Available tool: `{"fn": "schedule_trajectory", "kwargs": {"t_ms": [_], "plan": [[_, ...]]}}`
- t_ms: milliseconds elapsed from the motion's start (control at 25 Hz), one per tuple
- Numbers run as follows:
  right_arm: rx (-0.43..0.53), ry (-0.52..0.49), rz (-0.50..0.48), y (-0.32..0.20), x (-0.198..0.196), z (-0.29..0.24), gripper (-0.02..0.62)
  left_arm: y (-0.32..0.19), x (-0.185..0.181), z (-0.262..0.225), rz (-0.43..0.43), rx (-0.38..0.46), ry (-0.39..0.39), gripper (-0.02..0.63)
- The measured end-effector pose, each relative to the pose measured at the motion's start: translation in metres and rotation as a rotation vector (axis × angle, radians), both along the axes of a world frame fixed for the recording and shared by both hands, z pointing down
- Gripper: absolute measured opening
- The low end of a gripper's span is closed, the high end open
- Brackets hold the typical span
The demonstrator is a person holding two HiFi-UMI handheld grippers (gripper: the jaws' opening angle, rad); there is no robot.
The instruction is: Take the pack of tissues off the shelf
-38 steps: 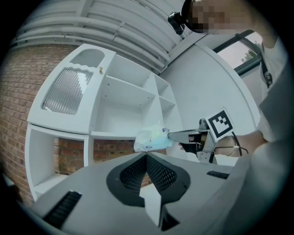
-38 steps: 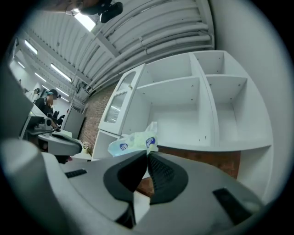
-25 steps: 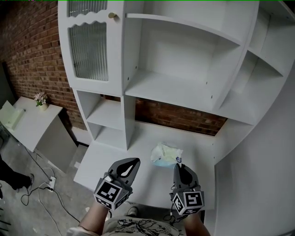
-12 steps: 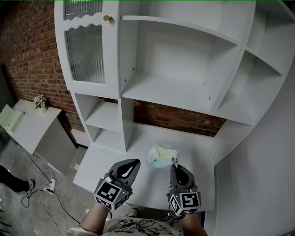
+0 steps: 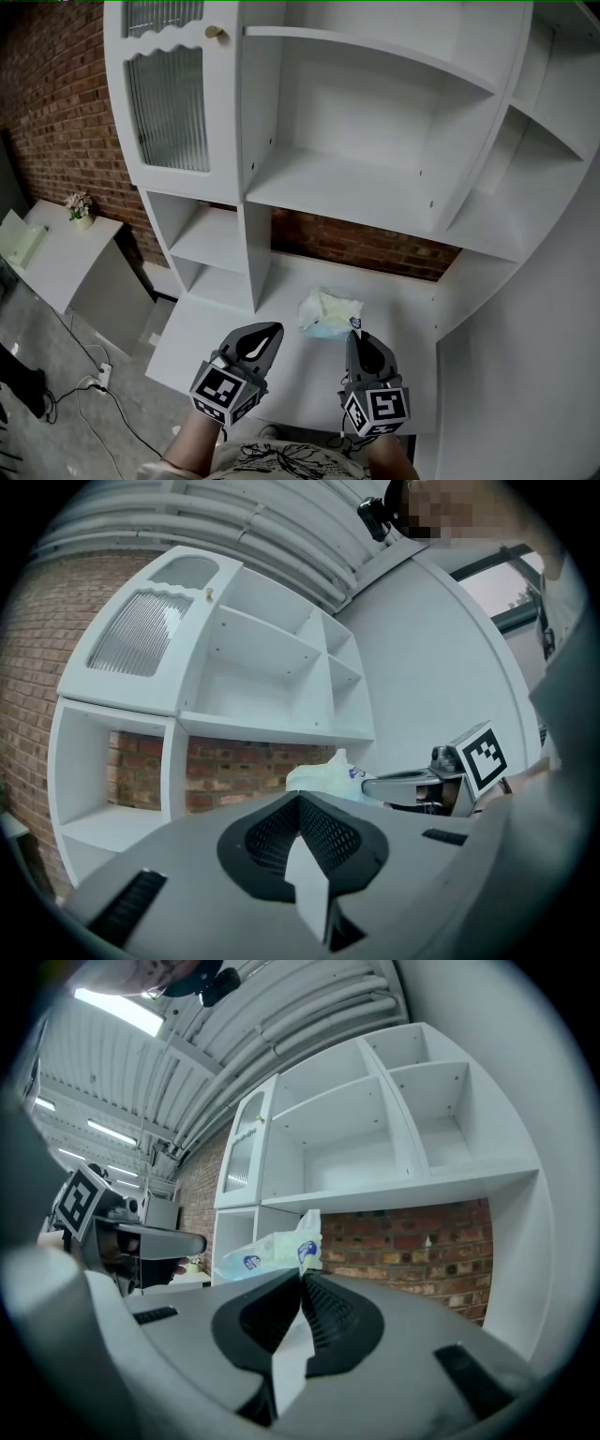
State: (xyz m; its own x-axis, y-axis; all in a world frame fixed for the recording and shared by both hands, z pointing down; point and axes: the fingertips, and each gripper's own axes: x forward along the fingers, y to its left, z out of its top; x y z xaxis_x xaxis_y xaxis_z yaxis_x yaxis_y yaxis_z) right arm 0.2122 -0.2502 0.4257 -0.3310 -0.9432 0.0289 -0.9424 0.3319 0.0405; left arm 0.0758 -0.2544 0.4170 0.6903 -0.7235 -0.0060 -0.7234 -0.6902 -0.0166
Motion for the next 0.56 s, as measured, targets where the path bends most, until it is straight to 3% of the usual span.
{"fn": "schedule_trajectory", "kwargs": {"t_ms": [560], "plan": [[-0.002,0.000,-0.011,-0.023,0.002,0.000,0.009,-0.024,0.004,0.003,0.000,-0.005,0.018,0.014]]}}
